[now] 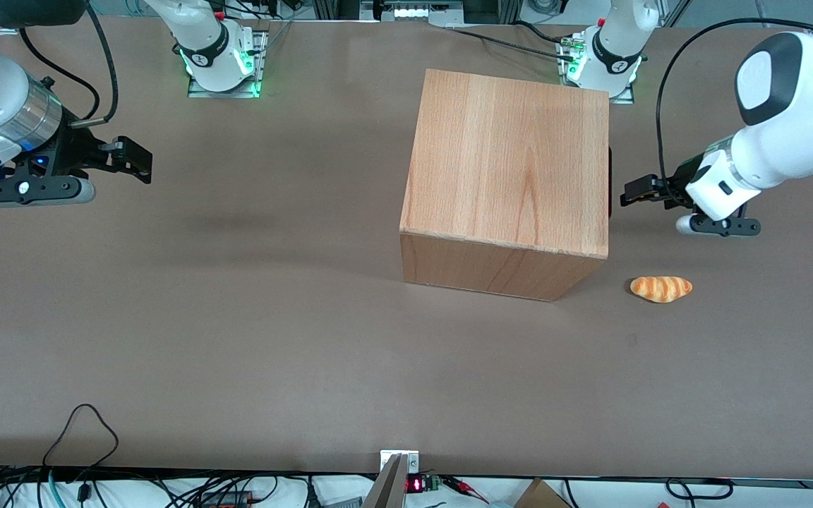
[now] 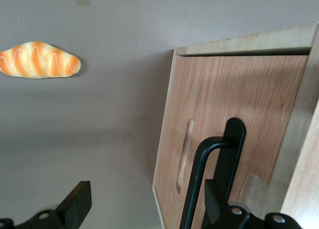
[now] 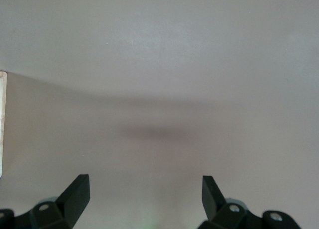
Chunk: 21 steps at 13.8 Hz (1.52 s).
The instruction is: Open top drawer with left arm
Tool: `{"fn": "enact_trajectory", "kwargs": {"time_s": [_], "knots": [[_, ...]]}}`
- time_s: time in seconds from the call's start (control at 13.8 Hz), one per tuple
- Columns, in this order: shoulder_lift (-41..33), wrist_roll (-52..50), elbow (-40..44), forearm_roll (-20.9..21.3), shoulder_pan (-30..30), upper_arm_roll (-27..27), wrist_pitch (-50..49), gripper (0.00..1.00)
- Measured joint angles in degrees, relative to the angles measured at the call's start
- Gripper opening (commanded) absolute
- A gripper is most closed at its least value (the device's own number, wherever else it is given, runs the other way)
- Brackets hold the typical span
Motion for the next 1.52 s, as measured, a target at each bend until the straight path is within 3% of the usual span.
{"fn": "enact_trajectory", "kwargs": {"time_s": [1.52], "knots": [[1.6,5.0,-3.1,-1.2,-0.2,-0.8,0.0,1.0]]}}
